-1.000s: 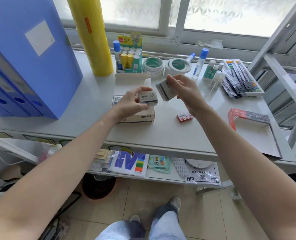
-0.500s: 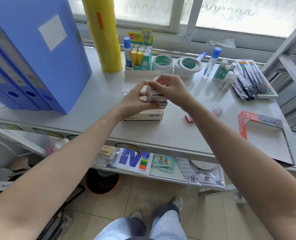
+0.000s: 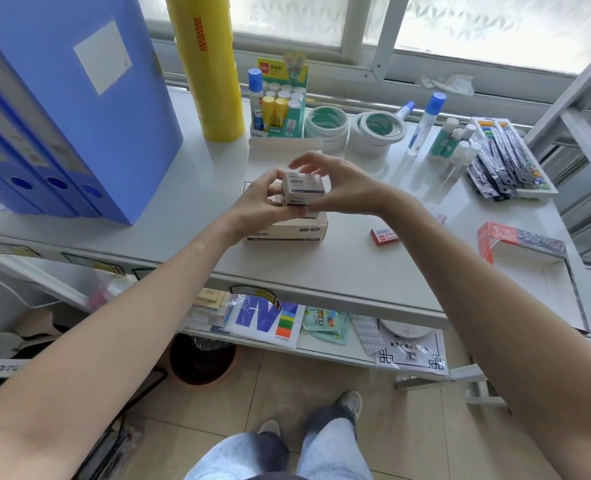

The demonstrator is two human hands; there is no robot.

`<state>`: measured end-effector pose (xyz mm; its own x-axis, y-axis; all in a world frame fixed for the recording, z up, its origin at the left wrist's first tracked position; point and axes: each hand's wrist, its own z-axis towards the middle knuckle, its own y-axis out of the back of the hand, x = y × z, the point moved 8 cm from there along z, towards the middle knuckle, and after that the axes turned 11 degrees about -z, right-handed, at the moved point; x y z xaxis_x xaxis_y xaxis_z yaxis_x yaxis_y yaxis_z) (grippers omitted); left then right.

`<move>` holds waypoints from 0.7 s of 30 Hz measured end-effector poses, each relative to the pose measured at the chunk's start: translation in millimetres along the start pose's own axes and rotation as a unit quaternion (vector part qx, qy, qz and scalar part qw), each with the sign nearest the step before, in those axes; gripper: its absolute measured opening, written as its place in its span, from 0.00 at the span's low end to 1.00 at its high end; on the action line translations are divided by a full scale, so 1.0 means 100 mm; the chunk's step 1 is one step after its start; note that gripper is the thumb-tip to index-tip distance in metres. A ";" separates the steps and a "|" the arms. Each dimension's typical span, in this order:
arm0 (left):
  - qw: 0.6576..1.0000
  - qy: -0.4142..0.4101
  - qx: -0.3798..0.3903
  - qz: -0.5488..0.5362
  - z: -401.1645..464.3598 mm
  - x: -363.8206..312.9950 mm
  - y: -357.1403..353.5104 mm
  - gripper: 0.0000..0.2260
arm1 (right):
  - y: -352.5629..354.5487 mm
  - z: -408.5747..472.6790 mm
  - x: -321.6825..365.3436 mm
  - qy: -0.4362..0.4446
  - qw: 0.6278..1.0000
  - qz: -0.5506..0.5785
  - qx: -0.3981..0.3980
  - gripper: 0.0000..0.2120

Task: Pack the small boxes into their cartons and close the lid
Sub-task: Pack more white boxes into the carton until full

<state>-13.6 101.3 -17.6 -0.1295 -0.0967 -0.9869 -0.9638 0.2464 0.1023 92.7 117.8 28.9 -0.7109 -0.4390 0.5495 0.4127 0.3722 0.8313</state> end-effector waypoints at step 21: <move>0.974 -0.038 -0.121 0.185 0.08 0.04 0.51 0.38 | -0.14 0.22 -0.09 -0.033 0.981 -0.177 -0.067 0.23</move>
<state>-60.9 121.3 -17.9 -0.4702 0.0289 -0.8821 -0.8822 0.0153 0.4707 80.9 134.6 10.1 -0.8562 -0.4664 0.2221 0.2016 0.0942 0.9749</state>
